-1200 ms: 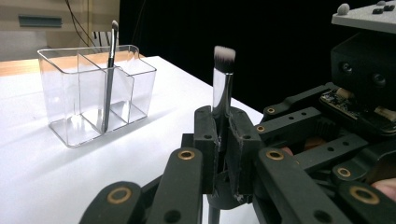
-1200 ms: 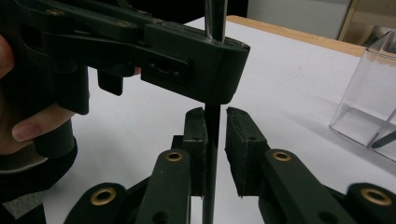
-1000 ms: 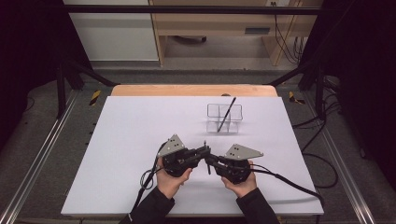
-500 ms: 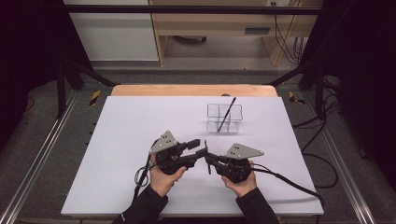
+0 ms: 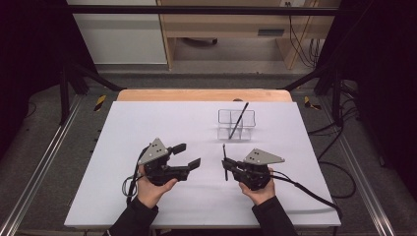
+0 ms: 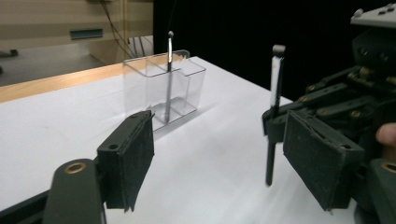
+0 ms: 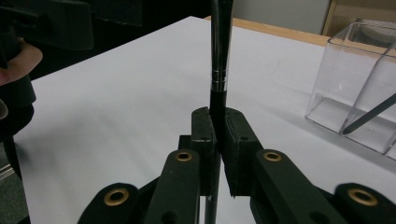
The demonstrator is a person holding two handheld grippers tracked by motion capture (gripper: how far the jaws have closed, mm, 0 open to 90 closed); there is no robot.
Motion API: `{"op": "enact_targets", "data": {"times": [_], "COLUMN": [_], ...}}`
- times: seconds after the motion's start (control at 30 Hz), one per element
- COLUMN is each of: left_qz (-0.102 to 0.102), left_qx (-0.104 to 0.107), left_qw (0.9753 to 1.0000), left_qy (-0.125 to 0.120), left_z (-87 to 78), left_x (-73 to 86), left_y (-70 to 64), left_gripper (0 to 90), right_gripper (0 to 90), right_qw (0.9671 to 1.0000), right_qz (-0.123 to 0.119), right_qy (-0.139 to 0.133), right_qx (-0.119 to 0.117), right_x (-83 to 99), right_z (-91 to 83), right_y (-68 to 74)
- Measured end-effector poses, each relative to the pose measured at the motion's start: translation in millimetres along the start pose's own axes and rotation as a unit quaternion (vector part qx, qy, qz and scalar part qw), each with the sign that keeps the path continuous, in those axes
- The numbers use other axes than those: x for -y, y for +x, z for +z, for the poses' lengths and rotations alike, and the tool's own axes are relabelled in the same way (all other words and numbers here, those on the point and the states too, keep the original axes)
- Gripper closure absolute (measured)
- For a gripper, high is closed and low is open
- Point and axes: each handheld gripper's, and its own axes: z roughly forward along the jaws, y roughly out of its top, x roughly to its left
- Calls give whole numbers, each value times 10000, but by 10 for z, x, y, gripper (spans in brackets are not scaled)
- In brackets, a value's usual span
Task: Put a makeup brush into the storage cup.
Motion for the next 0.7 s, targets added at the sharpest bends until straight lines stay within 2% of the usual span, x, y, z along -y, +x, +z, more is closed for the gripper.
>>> {"op": "enact_targets", "data": {"times": [0.33,0.47,0.7], "left_qz": [51,52,36], "left_qx": [-252,-346,-500], "left_qw": [9995,9989,9981], "left_qy": [180,300,366], "left_z": [-244,-298,-367], "left_x": [124,181,234], "left_y": [150,198,279], "left_gripper": [165,147,129], "right_gripper": [842,842,842], "right_qw": [9998,9996,9988], "right_qz": [23,56,126], "right_qy": [-120,-179,-329], "right_qx": [154,226,346], "right_x": [-38,-53,-106], "right_z": [-91,-128,-187], "right_y": [-59,-87,-138]}}
